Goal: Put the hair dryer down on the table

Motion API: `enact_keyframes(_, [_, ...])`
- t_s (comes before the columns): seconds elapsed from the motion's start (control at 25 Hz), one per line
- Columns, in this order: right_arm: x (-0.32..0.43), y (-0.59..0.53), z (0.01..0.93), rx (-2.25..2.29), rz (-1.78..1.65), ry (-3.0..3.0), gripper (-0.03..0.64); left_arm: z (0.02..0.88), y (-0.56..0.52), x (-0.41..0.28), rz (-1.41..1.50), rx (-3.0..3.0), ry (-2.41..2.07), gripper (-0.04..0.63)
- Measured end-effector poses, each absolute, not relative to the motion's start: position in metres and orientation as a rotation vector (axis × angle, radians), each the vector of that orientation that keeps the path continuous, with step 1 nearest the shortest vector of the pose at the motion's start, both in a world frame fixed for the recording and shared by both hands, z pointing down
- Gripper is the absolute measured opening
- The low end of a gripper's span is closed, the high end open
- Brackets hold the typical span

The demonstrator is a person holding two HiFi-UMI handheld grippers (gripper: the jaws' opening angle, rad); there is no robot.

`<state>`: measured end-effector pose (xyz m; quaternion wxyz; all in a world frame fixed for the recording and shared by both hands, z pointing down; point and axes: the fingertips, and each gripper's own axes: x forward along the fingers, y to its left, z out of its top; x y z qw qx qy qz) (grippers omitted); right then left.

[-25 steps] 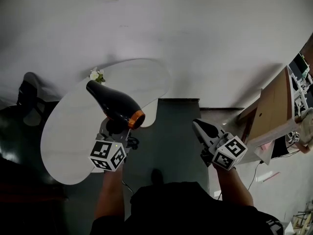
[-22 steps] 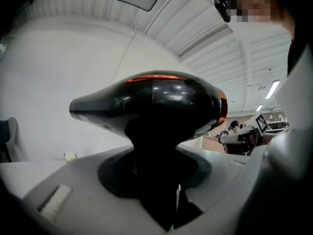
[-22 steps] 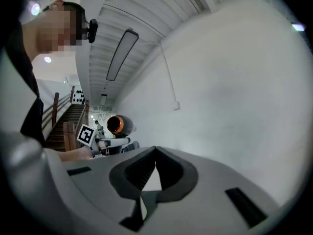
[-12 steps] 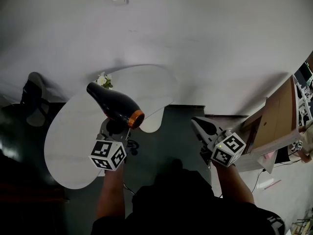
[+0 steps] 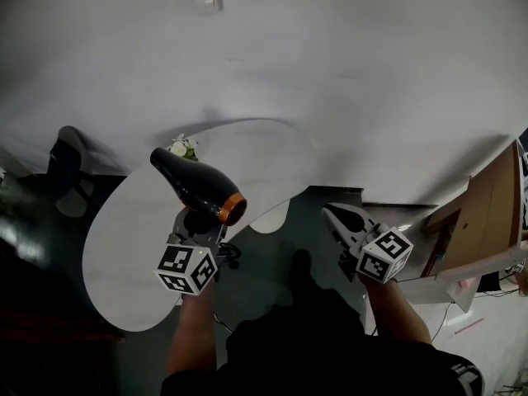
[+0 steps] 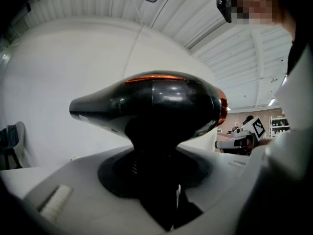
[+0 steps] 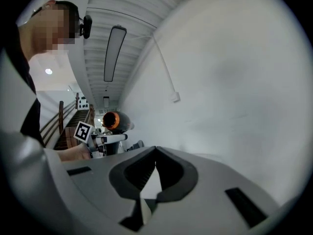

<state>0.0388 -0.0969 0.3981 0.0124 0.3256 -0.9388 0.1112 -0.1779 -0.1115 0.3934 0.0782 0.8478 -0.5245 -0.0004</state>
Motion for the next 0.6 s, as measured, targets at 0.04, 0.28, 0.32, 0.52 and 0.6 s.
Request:
enact_keyframes(0.04, [0.039,-0.109,0.401,1.002,0.357,-2.931,0.012,0.396,-0.122,-0.176,0.002,2.528,-1.571,0.175])
enact_keyframes(0.28, [0.061,-0.2,0.413,0.937,0.411,-2.95,0.012,0.411,-0.213,-0.149,0.038,2.461,-1.571,0.175])
enact_keyframes(0.32, [0.068,-0.216,0.414,0.934,0.425,-2.951,0.012,0.413,-0.227,-0.143,0.046,2.448,-1.573,0.173])
enact_keyframes(0.52, [0.084,-0.288,0.411,0.841,0.418,-2.961,0.012,0.419,-0.292,-0.123,0.092,2.4,-1.597,0.173])
enact_keyframes(0.6, [0.087,-0.313,0.42,0.836,0.447,-2.948,0.012,0.425,-0.316,-0.119,0.098,2.38,-1.595,0.173])
